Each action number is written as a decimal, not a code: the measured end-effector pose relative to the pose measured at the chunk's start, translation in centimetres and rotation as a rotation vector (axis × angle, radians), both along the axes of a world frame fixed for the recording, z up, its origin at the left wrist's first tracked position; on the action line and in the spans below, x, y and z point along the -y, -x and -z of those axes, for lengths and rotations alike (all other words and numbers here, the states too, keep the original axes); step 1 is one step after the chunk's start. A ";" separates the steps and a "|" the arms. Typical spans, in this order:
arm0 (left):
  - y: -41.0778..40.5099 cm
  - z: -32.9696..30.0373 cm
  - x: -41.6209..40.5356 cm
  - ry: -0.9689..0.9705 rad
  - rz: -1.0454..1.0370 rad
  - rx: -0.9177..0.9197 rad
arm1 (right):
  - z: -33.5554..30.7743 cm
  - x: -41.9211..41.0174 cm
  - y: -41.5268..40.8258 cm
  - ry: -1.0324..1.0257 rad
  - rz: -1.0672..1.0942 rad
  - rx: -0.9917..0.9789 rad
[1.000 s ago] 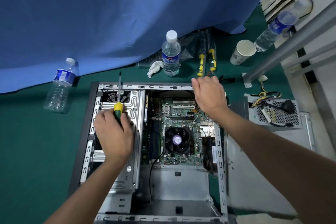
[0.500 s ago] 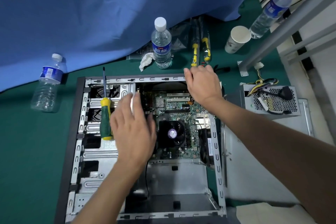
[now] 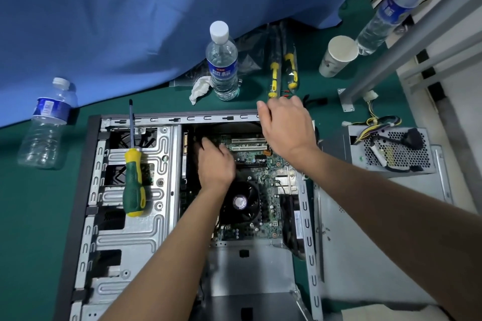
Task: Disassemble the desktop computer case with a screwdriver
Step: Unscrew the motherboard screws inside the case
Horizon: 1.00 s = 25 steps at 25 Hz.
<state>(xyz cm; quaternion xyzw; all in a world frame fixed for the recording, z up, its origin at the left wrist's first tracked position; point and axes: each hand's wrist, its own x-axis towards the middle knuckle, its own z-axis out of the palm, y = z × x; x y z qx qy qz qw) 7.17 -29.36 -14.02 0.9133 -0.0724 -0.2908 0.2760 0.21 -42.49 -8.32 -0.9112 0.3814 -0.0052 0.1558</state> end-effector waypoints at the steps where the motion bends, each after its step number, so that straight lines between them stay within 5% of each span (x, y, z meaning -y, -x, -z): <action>1: -0.3 0.6 0.2 0.011 -0.033 -0.026 | 0.0 0.0 0.0 -0.002 0.001 0.001; 9: -0.8 2.3 0.9 0.087 -0.188 0.032 | 0.3 0.2 0.0 0.007 -0.012 -0.005; 25: -2.7 5.1 0.7 0.147 -0.426 -0.210 | 0.2 0.1 0.0 -0.032 -0.004 0.014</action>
